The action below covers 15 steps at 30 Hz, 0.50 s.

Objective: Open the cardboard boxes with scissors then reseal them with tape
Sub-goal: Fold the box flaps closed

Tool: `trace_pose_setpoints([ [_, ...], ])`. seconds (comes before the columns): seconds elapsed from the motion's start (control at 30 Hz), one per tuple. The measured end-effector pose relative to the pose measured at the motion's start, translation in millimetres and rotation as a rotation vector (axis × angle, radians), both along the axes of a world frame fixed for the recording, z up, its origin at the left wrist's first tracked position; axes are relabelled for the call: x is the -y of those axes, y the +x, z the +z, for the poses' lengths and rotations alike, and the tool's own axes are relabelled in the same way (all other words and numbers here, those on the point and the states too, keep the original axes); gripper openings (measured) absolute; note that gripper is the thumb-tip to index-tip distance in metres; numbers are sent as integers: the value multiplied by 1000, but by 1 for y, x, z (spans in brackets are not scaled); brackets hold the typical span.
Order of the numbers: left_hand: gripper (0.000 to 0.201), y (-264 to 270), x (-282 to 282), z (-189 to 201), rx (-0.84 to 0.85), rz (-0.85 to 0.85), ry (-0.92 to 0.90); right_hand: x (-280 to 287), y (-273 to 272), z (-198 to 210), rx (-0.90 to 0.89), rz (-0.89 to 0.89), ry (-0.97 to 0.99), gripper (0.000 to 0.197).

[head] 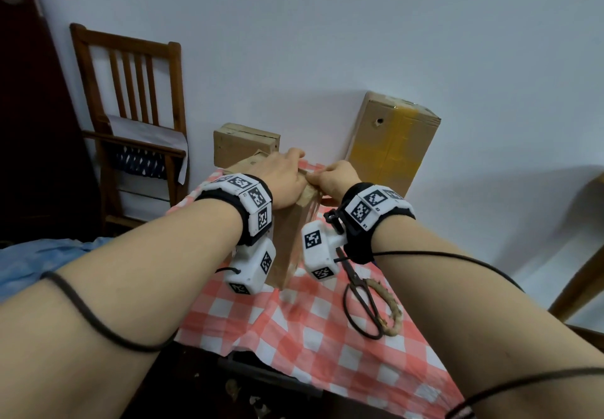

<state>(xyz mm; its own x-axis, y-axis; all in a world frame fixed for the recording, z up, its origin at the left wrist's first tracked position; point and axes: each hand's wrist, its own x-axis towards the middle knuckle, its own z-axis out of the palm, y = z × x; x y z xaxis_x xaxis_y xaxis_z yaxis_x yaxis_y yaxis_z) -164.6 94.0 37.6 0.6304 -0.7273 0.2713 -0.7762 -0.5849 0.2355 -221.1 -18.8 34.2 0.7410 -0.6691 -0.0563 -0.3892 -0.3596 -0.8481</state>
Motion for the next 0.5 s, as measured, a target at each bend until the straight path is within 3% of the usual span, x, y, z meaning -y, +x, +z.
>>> trace_pose_setpoints([
  [0.3,55,2,0,0,-10,5,26,6,2,4,-85,56,-42,45],
  [0.4,55,3,3,-1,-5,20,12,12,-11,12,-136,157,16,27],
  [0.5,55,4,6,-4,-18,8,14,12,-14,8,-73,118,90,19],
])
